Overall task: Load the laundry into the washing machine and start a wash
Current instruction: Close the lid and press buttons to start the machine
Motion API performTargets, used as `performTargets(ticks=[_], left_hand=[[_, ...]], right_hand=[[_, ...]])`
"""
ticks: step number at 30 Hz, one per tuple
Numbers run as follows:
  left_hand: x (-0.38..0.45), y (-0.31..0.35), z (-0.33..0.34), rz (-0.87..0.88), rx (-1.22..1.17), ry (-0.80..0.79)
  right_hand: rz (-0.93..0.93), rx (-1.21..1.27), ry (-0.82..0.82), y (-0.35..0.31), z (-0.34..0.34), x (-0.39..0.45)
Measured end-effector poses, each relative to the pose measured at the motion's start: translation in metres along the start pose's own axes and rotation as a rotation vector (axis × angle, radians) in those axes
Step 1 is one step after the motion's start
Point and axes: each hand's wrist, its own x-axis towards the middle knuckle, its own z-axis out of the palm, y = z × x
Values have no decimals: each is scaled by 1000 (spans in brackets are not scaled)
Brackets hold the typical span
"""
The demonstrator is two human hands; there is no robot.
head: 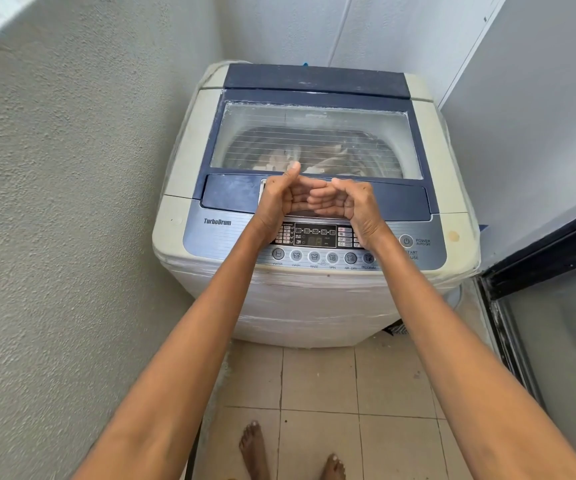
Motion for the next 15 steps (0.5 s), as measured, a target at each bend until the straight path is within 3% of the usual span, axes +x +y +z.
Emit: performTargets(ticks=[15], left_hand=[[1, -1, 0, -12, 36, 5]], right_hand=[[-7, -9, 0, 1, 0, 0]])
